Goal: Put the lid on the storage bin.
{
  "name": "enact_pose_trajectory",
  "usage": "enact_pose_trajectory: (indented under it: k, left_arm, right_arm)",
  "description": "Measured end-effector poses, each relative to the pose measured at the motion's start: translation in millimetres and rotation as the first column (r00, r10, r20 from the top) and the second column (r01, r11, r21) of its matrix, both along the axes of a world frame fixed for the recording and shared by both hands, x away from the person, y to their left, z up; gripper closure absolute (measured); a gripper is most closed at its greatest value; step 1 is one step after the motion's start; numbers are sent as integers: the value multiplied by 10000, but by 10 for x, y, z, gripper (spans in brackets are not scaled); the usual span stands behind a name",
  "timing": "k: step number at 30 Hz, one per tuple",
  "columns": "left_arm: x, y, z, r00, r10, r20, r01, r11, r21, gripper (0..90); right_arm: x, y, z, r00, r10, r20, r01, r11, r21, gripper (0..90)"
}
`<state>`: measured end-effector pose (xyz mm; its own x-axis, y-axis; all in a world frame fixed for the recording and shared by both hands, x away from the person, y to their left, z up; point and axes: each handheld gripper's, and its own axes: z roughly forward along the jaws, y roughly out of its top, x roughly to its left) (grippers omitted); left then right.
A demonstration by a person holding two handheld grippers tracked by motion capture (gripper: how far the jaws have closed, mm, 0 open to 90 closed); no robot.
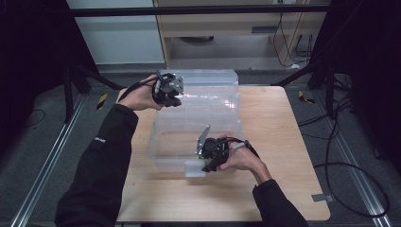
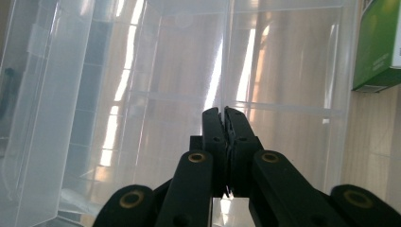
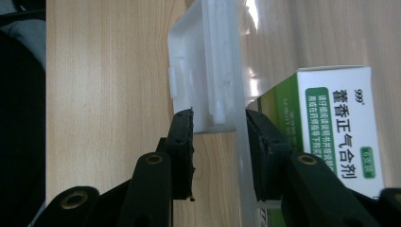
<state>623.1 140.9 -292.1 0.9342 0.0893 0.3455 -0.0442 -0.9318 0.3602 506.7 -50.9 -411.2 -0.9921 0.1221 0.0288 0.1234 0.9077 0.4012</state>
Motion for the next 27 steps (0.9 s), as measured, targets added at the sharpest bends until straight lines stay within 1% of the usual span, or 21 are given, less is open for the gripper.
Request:
enact_pose_trajectory:
  k: [3,4,5,7,10,14,21,27]
  left_arm:
    - [-76,15,10,9999,-102,92,103,9999,-91,882]
    - [-103,22,11,9999,-118,91,119,9998,-153,882]
    - [-129,28,19,9998,-143,105,144,9998,-114,882]
    - [-186,36,21,9997,-173,143,175,9997,-163,883]
    - [-268,47,20,9996,-182,217,186,9996,-197,882]
    - [-357,59,22,9997,-121,188,125,9997,-209,883]
    - [-473,60,14,9995,29,330,-27,10000,-43,881]
    - [-527,47,18,9989,-58,458,52,9999,127,882]
  right_arm:
    - [0,0,-1,10000,8,6,-8,10000,5,653]
    - [5,-1,-4,9999,119,49,-119,9999,52,653]
    - [5,1,-5,9999,104,62,-105,9999,55,653]
    - [3,0,-4,9999,118,61,-118,9999,53,653]
    - [3,0,-6,9999,133,75,-133,9999,73,652]
    - [-2,-5,-5,9997,216,90,-217,9998,50,651]
    - [-13,-7,-4,9997,232,22,-232,9997,63,649]
    - [-21,-11,-1,9998,212,-7,-212,9998,44,649]
